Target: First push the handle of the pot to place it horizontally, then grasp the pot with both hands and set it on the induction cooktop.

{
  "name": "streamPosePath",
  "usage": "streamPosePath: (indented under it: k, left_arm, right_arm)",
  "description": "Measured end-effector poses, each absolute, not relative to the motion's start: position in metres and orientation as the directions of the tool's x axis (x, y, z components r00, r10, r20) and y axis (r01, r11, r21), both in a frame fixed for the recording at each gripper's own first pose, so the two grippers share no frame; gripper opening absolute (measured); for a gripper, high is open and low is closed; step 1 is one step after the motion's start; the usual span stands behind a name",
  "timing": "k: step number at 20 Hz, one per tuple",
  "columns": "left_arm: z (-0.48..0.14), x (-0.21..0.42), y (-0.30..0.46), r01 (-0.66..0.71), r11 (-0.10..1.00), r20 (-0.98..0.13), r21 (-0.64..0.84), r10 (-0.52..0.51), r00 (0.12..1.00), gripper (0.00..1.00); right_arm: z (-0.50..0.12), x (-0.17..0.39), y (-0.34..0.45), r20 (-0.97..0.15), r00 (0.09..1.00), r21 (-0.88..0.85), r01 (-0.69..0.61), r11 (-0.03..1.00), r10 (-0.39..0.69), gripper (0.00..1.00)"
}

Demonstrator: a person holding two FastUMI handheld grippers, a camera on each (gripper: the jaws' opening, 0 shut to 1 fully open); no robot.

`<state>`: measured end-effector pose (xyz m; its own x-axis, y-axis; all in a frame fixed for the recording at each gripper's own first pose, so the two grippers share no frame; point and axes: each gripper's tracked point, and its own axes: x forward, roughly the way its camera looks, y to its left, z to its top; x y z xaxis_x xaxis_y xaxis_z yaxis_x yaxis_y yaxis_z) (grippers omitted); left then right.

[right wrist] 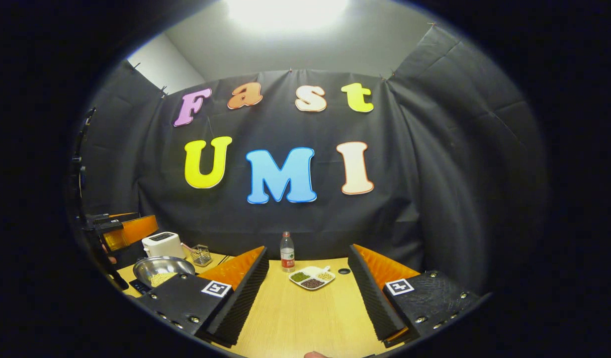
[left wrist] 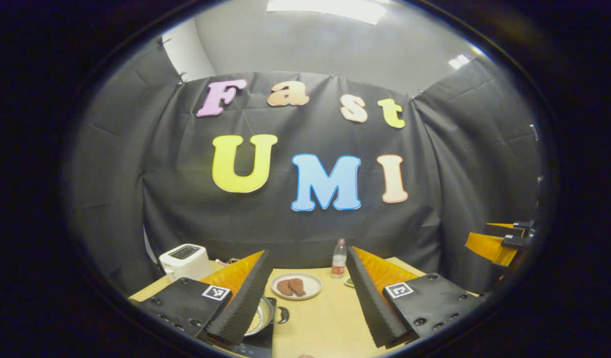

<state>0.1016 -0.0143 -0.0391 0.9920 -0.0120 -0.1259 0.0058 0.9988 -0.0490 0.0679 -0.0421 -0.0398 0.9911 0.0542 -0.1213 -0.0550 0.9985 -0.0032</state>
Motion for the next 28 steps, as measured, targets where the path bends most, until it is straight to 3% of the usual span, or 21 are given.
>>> streamPosePath:
  k: [1, 3, 5, 8, 12, 13, 21, 28]
  left_arm:
    - [-0.031, 0.098, -0.027, 0.011, 0.998, -0.113, -0.056, -0.017, 0.994, 0.97]
    - [-0.014, 0.093, -0.051, 0.03, 0.997, -0.077, -0.071, -0.035, 0.996, 0.94]
    - [-0.001, 0.085, -0.065, 0.057, 0.996, -0.055, -0.068, -0.061, 0.997, 1.0]
    - [0.012, 0.077, -0.071, 0.076, 0.996, -0.036, -0.047, -0.078, 0.996, 1.0]
    - [0.016, 0.07, -0.059, 0.054, 0.997, -0.037, -0.053, -0.056, 0.998, 1.0]
    - [0.02, 0.068, -0.058, 0.058, 0.997, -0.037, -0.055, -0.06, 0.998, 0.94]
    - [0.032, 0.059, -0.036, 0.035, 0.999, 0.003, -0.036, -0.034, 0.999, 0.99]
    - [0.04, 0.061, -0.031, 0.036, 0.999, 0.027, -0.007, -0.036, 0.999, 0.96]
  right_arm:
    - [-0.035, 0.062, -0.049, -0.109, 0.992, -0.001, -0.057, 0.998, 0.057, 0.93]
    - [-0.025, 0.051, -0.058, -0.087, 0.995, 0.003, -0.058, 0.998, 0.058, 0.97]
    - [-0.013, 0.042, -0.06, -0.064, 0.996, 0.008, -0.059, 0.998, 0.059, 0.97]
    - [0.004, 0.031, -0.056, -0.016, 0.999, -0.004, -0.051, 0.999, 0.051, 0.97]
    - [0.013, 0.02, -0.043, -0.001, 0.999, -0.021, -0.045, 0.999, 0.045, 0.97]
    - [0.014, 0.019, -0.042, 0.006, 0.999, -0.02, -0.034, 0.999, 0.034, 0.97]
    - [0.017, 0.011, -0.02, 0.015, 0.999, -0.01, -0.047, 0.999, 0.047, 0.97]
    - [0.021, 0.016, -0.018, 0.024, 0.999, 0.022, -0.038, 0.999, 0.038, 0.97]
